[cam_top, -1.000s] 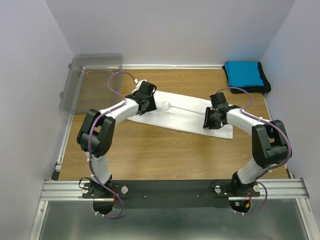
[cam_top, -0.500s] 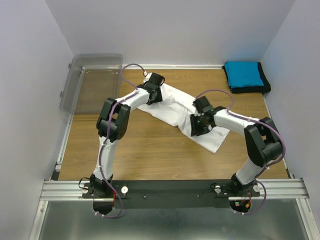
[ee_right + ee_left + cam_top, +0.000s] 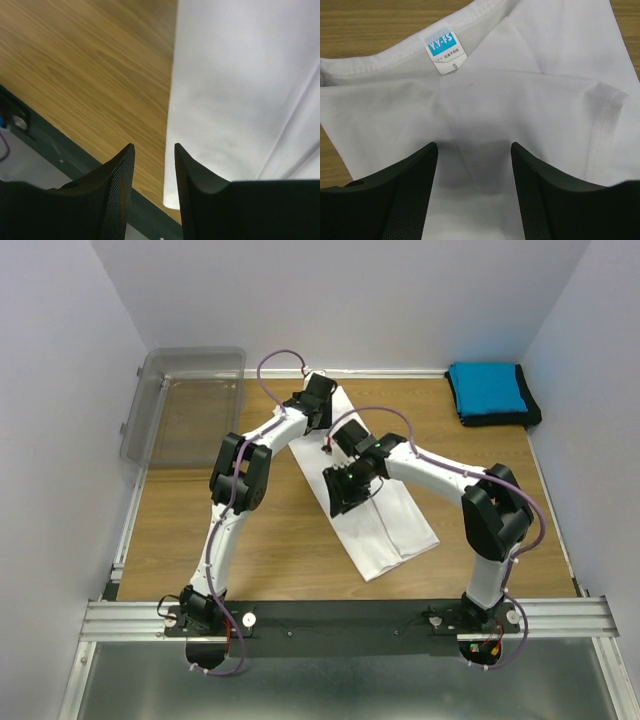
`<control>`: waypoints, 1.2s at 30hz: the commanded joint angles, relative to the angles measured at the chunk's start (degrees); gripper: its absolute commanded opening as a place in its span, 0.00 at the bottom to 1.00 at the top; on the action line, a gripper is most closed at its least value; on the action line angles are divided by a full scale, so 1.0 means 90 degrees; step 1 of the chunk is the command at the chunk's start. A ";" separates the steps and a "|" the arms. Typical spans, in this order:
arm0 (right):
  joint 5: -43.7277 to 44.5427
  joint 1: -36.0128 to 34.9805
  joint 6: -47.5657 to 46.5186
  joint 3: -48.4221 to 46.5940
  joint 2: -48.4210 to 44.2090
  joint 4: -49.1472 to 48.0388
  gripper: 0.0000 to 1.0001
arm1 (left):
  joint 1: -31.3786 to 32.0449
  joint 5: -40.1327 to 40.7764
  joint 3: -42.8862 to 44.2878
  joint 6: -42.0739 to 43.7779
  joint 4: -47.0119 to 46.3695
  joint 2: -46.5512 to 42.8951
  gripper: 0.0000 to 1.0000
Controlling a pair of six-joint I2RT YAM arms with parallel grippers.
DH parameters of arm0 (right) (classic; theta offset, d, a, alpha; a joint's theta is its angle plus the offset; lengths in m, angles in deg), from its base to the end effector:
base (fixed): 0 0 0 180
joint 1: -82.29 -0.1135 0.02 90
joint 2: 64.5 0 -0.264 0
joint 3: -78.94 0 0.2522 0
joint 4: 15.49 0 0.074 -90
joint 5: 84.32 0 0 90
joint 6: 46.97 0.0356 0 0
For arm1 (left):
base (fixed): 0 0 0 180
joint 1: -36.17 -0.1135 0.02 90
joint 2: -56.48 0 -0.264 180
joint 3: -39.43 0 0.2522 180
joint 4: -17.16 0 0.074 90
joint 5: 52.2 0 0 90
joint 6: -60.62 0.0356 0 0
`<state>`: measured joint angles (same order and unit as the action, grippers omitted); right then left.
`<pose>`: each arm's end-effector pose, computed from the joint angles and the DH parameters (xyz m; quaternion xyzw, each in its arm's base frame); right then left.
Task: Fold and stack the t-shirts
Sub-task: Fold the tshirt
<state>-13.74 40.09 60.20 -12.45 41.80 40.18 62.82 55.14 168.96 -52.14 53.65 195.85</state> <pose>0.2688 0.2597 0.2005 -0.2383 0.9423 0.2268 0.0621 0.4904 -0.2343 0.1642 -0.0249 0.9190 -0.0266 0.3925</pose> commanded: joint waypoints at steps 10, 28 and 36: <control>-0.2205 0.2139 -0.0042 -0.2171 0.0941 -0.0789 0.43 | -0.0530 0.0172 -0.1953 -0.0391 -0.1060 -0.3119 0.70; -0.2969 0.2218 0.1257 -0.4230 0.4029 -0.2117 0.40 | 0.0153 -0.0286 -0.5410 -0.1083 -0.0650 -0.5397 0.70; -0.3008 0.2559 0.1227 -0.2382 0.3716 -0.3015 0.40 | 0.0251 -0.0413 -0.5919 -0.1289 -0.0640 -0.5427 0.70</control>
<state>-42.24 61.34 71.87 -39.79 75.51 16.12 64.90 52.32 116.28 -61.91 48.01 148.92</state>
